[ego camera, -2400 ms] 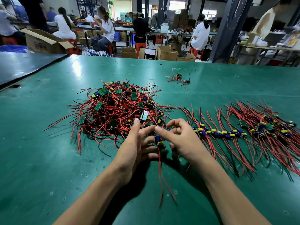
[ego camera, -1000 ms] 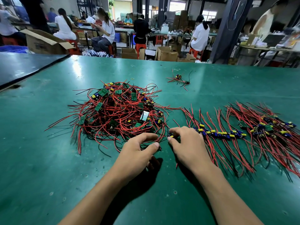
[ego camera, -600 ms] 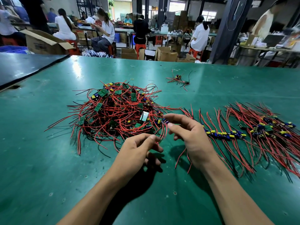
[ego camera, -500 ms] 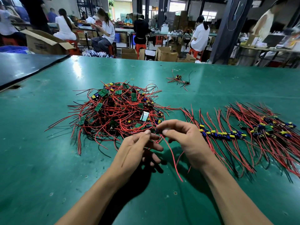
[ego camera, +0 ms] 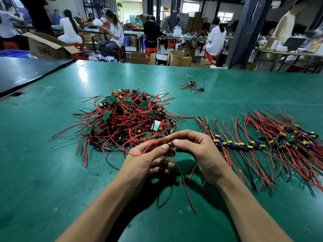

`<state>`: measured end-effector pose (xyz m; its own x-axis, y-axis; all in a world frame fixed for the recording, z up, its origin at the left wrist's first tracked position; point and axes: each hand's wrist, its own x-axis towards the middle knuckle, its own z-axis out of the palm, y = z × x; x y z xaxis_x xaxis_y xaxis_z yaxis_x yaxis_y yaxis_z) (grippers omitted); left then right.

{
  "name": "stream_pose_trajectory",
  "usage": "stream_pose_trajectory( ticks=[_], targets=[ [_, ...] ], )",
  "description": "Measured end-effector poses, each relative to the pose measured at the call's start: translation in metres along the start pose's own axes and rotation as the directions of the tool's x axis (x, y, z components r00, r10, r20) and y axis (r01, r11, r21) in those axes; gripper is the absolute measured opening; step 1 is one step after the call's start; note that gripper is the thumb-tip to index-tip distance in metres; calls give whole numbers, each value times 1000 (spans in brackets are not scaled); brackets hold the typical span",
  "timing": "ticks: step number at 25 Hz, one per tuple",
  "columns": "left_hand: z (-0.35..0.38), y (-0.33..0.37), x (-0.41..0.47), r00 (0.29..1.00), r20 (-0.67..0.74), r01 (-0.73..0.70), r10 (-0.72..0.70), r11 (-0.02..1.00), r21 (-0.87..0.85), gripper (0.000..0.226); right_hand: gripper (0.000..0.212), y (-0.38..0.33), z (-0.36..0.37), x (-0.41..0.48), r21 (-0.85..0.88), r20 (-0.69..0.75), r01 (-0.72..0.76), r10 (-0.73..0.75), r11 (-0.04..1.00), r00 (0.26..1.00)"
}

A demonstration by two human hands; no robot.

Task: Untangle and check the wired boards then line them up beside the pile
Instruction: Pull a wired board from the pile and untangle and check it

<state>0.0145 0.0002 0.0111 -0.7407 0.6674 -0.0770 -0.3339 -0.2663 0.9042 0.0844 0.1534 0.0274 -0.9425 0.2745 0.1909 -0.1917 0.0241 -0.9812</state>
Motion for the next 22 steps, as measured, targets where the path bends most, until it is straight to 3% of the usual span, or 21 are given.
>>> stream_pose_trajectory(
  ticks=[2,6,9,12,16,19,22],
  targets=[
    [0,-1,0,1000,-3,-13,14,1000,27,27,9,0,3,-1,-36,-61,0,-3,999,998],
    [-5,-3,1,999,21,-33,31,996,84,35,20,-1,7,-1,-70,-106,-13,5,997,994],
    [-4,-4,2,1000,4,-15,15,994,106,48,23,-2,7,-1,-101,-53,-125,120,987,991],
    [-4,-3,2,1000,22,-1,-2,991,134,51,21,-3,6,-3,-2,48,-252,252,968,967],
    [-4,-2,1,998,52,16,-26,983,183,60,18,-2,6,-2,-57,-6,-241,241,969,970],
    [-4,-1,1,995,82,41,-56,985,166,52,12,2,4,2,-61,-170,-221,208,973,963],
    [-3,1,-1,987,126,79,-97,987,140,28,20,2,2,3,146,-201,-200,227,969,953]
  ],
)
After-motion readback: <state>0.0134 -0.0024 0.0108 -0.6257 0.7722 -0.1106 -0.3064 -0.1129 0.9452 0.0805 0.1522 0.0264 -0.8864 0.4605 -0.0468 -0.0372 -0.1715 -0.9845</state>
